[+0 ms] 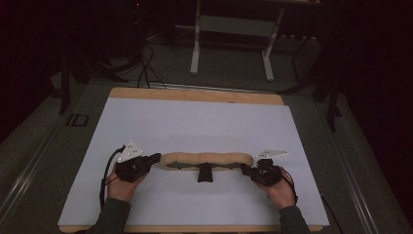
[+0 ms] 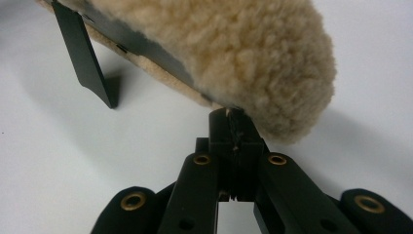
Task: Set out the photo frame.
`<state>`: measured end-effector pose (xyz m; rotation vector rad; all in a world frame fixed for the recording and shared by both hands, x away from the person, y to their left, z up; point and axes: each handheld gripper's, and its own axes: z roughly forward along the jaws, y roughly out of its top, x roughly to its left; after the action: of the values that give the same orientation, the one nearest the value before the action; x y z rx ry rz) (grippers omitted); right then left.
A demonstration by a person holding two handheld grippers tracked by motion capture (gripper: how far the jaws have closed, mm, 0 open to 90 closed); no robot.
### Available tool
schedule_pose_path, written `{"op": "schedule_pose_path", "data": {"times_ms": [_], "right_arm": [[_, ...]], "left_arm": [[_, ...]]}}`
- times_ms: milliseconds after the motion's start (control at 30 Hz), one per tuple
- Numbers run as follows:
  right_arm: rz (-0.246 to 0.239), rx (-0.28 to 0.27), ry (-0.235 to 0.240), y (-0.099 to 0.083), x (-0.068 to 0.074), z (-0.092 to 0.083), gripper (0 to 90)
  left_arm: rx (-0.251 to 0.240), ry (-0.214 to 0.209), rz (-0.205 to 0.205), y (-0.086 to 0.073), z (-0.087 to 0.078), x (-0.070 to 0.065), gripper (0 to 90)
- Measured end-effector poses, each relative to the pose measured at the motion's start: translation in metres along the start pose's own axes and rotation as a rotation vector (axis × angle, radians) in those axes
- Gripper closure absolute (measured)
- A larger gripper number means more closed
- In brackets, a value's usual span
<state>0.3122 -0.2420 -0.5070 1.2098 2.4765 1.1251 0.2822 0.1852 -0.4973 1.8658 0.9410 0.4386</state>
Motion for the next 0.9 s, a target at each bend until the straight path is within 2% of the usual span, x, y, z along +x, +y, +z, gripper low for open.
{"op": "schedule_pose_path", "data": {"times_ms": [167, 467, 900], "right_arm": [[0.002, 0.001, -0.002, 0.0000, 0.0005, 0.0005, 89.3], [0.014, -0.005, -0.012, 0.0011, 0.0005, 0.0021, 89.2], [0.038, -0.040, -0.020, 0.0089, 0.0029, 0.0069, 89.3]], "left_arm": [[0.005, -0.001, 0.014, -0.0006, -0.0007, -0.0022, 90.0], [0.003, -0.005, 0.014, -0.0037, -0.0030, -0.0058, 90.0], [0.006, -0.001, 0.025, -0.0046, -0.0043, -0.0099, 90.0]]}}
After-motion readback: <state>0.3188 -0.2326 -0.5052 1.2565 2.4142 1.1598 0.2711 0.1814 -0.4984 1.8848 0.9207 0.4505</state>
